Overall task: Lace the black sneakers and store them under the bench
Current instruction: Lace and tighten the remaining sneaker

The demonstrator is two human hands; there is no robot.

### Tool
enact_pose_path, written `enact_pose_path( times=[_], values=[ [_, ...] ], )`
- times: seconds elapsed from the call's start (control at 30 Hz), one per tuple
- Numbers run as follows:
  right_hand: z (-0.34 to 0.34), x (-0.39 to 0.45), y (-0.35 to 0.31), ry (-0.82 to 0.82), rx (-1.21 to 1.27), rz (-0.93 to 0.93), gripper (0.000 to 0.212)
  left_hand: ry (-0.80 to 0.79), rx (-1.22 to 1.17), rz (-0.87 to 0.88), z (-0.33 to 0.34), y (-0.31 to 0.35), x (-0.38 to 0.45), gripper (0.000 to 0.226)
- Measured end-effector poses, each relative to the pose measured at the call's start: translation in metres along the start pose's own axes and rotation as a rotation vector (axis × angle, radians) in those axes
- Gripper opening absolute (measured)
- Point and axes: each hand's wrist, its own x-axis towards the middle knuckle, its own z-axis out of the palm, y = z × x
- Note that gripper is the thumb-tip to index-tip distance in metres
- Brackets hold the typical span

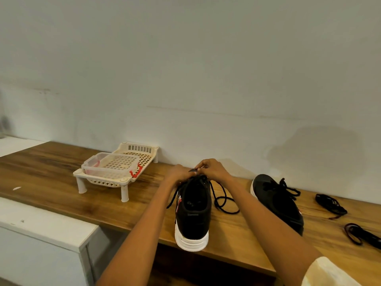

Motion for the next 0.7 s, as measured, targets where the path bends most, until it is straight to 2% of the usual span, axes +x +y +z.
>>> enact_pose_path(
  times=[0.1,0.23,0.37,0.53,0.7],
  values=[
    [0.000,-0.004,0.001,-0.002,0.030,0.047,0.015,-0.071,0.056,-0.009,0.002,0.004,-0.003,0.034],
    [-0.003,-0.013,-0.001,0.060,0.203,0.053,0.013,-0.027,-0.155,0.002,-0.002,0.016,-0.005,0.009],
    [-0.007,-0.018,-0.006,0.053,0.257,0.077,0.013,0.015,-0.251,0.070,-0.002,0.011,-0.001,0.015],
    [-0.011,-0.021,-0.005,0.037,0.256,0.071,0.015,0.050,-0.054,0.240,0.004,0.000,0.004,0.020],
    [-0.015,-0.025,0.000,0.022,0.253,0.032,0.014,-0.076,0.214,0.412,-0.001,-0.009,-0.001,0.033]
  ],
)
